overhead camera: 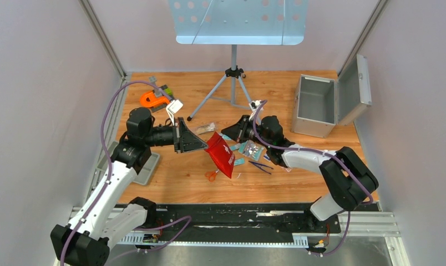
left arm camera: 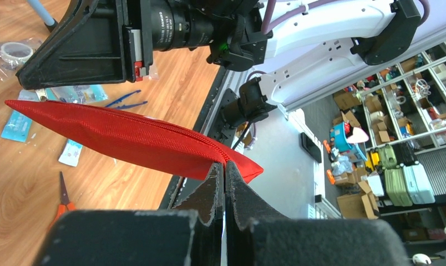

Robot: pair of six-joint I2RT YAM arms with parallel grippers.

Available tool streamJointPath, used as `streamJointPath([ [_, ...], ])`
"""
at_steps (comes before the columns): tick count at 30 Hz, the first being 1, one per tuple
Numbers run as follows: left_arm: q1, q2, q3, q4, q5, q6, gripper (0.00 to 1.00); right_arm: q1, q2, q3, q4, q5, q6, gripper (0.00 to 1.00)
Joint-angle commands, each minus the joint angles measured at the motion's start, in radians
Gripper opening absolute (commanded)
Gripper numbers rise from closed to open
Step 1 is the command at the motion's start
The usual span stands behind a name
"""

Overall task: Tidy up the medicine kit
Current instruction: Zip the medicine pouch at the center of the board.

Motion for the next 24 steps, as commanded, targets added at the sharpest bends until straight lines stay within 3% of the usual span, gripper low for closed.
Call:
streamJointPath([
  [1, -0.007, -0.079, 0.094, 0.088, 0.143, -0.018, 0.00, -0.044, 0.014, -0.004, -0.101, 0.130, -0.064, 0.00],
  [14, -0.007, -0.089, 0.068, -0.069, 0.068, 0.114, 0.00, -0.115, -0.197, -0.044, -0.181, 0.178, -0.091, 0.00],
  [24, -0.007, -0.061, 0.052, -0.024, 0.064, 0.103, 0.00, -0.134, -0.289, -0.067, -0.229, 0.185, -0.096, 0.00],
])
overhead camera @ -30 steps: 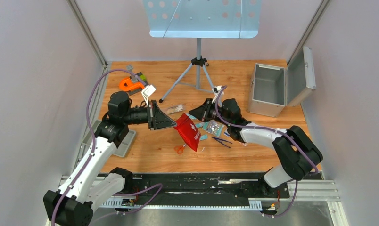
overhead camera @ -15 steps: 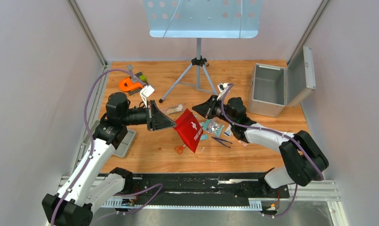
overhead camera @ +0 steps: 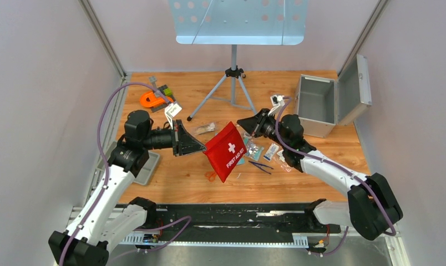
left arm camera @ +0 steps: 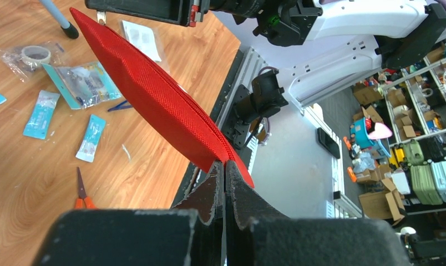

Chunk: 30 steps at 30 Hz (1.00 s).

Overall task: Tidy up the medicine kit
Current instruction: Zip the medicine pouch at the center of the board, then place the medicine pouch at the center of the board.

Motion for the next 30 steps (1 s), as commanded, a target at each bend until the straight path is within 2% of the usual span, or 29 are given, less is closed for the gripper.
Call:
streamJointPath([
  [1, -0.008, -0.007, 0.051, 0.064, 0.090, 0.001, 0.00, -0.040, -0.009, -0.035, -0.079, 0.123, -0.058, 0.00],
  [4, -0.008, 0.006, 0.055, 0.086, 0.078, -0.008, 0.00, -0.042, -0.002, -0.040, -0.082, 0.098, -0.052, 0.02],
  [5, -0.008, 0.010, 0.056, 0.103, 0.073, -0.020, 0.00, -0.043, 0.004, -0.032, -0.092, 0.080, -0.055, 0.12],
  [7, -0.008, 0.015, 0.062, 0.119, 0.059, -0.030, 0.00, -0.042, 0.010, -0.010, -0.126, 0.061, -0.058, 0.39],
  [9, -0.008, 0.015, 0.072, 0.125, 0.036, -0.032, 0.00, -0.043, 0.008, 0.009, -0.157, 0.064, -0.063, 0.51],
  [11, -0.008, 0.015, 0.082, 0.123, 0.008, -0.030, 0.00, -0.043, -0.002, 0.022, -0.186, 0.073, -0.075, 0.56],
  [19, 0.038, 0.039, 0.078, 0.075, -0.114, -0.004, 0.00, -0.043, -0.033, 0.040, -0.288, 0.082, -0.111, 0.59],
  [24, 0.118, 0.108, 0.010, 0.150, -0.125, 0.024, 0.00, -0.045, -0.056, 0.023, -0.326, 0.105, -0.111, 0.59],
  [30, 0.143, 0.172, 0.035, 0.196, -0.178, 0.022, 0.00, -0.047, -0.106, 0.019, -0.428, 0.196, -0.119, 0.59],
])
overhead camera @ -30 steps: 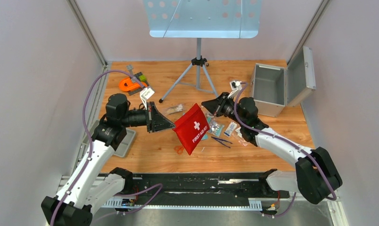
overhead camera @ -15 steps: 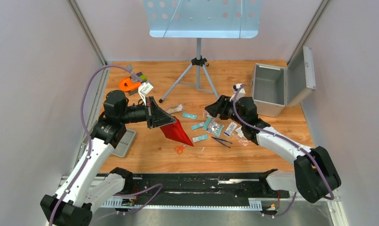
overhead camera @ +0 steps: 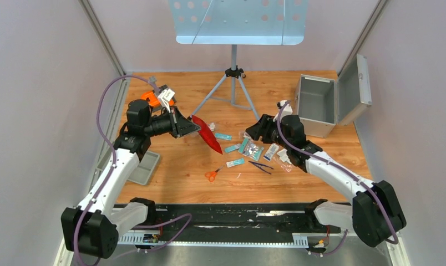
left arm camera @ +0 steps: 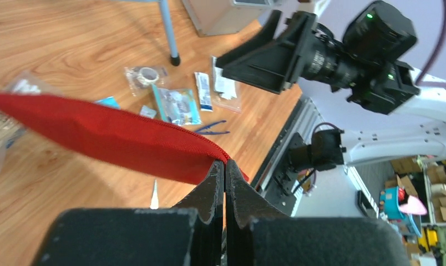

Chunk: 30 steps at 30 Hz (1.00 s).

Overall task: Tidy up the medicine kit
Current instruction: Place the medicine pouch at the center of the board.

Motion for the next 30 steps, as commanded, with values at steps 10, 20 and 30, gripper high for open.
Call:
streamJointPath([
  [10, 0.019, -0.189, -0.251, 0.075, -0.251, -0.044, 0.00, -0.003, -0.120, -0.003, -0.319, 0.213, -0.055, 0.56],
  [20, 0.018, -0.337, -0.309, -0.160, -0.503, -0.192, 0.00, 0.014, 0.014, 0.024, -0.483, 0.098, -0.083, 0.60],
  [30, 0.018, -0.413, -0.302, -0.475, -0.596, -0.343, 0.00, 0.112, 0.193, 0.110, -0.523, 0.120, -0.228, 0.57],
])
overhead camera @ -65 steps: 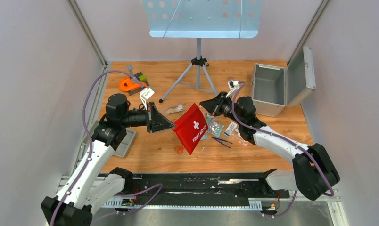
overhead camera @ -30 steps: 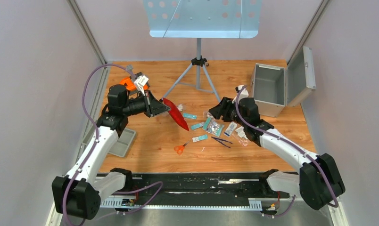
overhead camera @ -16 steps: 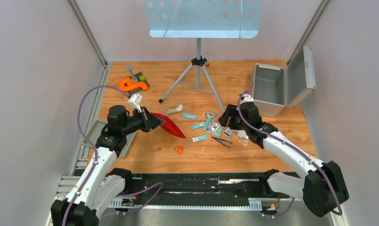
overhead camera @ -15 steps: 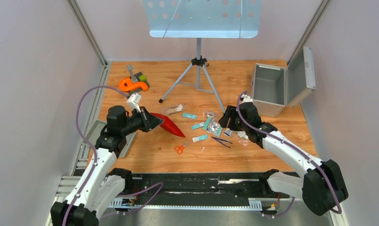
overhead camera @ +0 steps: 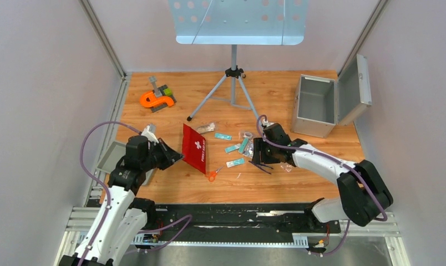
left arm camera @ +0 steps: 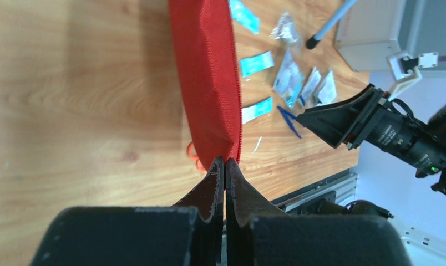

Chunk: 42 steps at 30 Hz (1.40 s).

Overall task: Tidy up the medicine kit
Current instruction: Place the medicine pouch at the center of the board, then pick up the medical item at the center of the board.

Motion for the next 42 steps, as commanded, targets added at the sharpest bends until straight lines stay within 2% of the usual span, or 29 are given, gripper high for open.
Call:
streamJointPath([
  [1, 0.004, -0.024, 0.012, -0.143, -0.076, -0.083, 0.00, 0.051, 0.061, 0.070, -0.018, 0.032, -0.088, 0.57],
  [7, 0.004, -0.007, 0.040, -0.168, -0.209, -0.117, 0.00, 0.084, 0.140, 0.105, -0.034, 0.098, -0.107, 0.56],
  [12, 0.004, 0.050, 0.103, -0.291, -0.339, -0.122, 0.00, 0.098, 0.162, 0.118, -0.062, 0.102, -0.106, 0.53],
  [14, 0.004, 0.051, 0.128, -0.320, -0.348, -0.122, 0.05, 0.097, 0.167, 0.129, -0.083, 0.083, -0.093, 0.51],
  [15, 0.004, 0.048, 0.141, -0.328, -0.349, -0.122, 0.18, 0.098, 0.170, 0.132, -0.091, 0.078, -0.085, 0.50],
  [16, 0.004, 0.037, 0.146, -0.339, -0.350, -0.122, 0.25, 0.098, 0.172, 0.132, -0.094, 0.077, -0.077, 0.49],
  [17, 0.004, 0.030, 0.155, -0.342, -0.354, -0.120, 0.42, 0.099, 0.177, 0.132, -0.099, 0.047, -0.069, 0.48],
  [19, 0.004, -0.003, 0.166, -0.344, -0.364, -0.110, 0.59, 0.103, 0.182, 0.132, -0.113, 0.047, -0.050, 0.45],
  [21, 0.004, -0.015, 0.185, -0.338, -0.367, -0.092, 0.69, 0.108, 0.189, 0.133, -0.131, 0.053, -0.039, 0.41],
  [25, 0.004, -0.007, 0.233, -0.328, -0.367, -0.047, 0.73, 0.119, 0.201, 0.150, -0.185, 0.102, -0.030, 0.38],
  [28, 0.004, 0.014, 0.258, -0.289, -0.358, -0.011, 0.73, 0.147, 0.214, 0.162, -0.218, 0.155, -0.027, 0.46],
  [31, 0.004, 0.063, 0.276, -0.220, -0.317, 0.025, 0.73, 0.171, 0.242, 0.167, -0.225, 0.172, -0.022, 0.46],
  [33, 0.004, 0.096, 0.289, -0.180, -0.297, 0.039, 0.72, 0.191, 0.260, 0.178, -0.234, 0.192, -0.017, 0.40],
  [36, 0.004, 0.126, 0.305, -0.137, -0.292, 0.048, 0.72, 0.219, 0.265, 0.191, -0.244, 0.212, -0.012, 0.24],
  [39, 0.004, 0.150, 0.314, -0.092, -0.300, 0.047, 0.72, 0.233, 0.238, 0.198, -0.255, 0.205, -0.010, 0.17],
  [42, 0.004, 0.161, 0.321, -0.075, -0.304, 0.049, 0.72, 0.240, 0.192, 0.205, -0.277, 0.199, -0.014, 0.14],
])
